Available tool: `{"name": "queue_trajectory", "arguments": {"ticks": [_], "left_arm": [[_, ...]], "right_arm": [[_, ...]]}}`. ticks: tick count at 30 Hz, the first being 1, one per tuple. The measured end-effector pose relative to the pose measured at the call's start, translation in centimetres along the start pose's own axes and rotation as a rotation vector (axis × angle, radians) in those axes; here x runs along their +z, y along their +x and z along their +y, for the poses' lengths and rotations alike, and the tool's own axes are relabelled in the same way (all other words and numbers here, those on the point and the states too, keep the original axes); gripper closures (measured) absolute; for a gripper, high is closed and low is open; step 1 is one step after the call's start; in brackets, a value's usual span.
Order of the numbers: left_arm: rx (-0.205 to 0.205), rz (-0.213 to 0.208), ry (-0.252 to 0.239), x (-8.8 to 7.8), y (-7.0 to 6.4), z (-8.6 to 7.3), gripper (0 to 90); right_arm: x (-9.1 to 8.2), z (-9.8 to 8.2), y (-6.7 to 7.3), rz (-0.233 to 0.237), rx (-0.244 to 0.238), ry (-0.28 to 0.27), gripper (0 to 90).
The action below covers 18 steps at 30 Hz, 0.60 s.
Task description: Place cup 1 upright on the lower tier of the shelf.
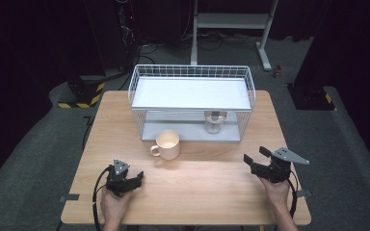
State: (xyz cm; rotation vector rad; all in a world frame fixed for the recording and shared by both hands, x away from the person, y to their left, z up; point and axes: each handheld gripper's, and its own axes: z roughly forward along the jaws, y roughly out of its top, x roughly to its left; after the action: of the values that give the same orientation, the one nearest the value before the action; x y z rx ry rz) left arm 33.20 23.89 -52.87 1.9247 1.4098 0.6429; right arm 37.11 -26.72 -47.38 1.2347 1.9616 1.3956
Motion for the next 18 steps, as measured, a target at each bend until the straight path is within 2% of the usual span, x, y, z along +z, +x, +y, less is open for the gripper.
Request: {"name": "queue_trajectory", "arguments": {"ticks": [4, 10, 14, 18], "left_arm": [[0.001, 0.000, 0.002, 0.0, 0.0, 0.0, 26.6], [0.000, -0.001, 0.001, 0.0, 0.0, 0.0, 26.7], [0.001, -0.001, 0.002, 0.0, 0.0, 0.0, 26.6], [-0.001, 0.000, -0.001, 0.0, 0.0, 0.0, 26.6]], "right_arm": [[0.1, -1.2, -0.2, -0.021, -0.002, 0.035, 23.3], [0.5, -2.0, -0.3, -0.049, -0.027, 0.083, 23.9], [1.2, -2.4, -0.3, -0.069, -0.029, 0.148, 25.7], [1.7, -3.0, -0.6, -0.080, -0.023, 0.188, 25.9]]}}
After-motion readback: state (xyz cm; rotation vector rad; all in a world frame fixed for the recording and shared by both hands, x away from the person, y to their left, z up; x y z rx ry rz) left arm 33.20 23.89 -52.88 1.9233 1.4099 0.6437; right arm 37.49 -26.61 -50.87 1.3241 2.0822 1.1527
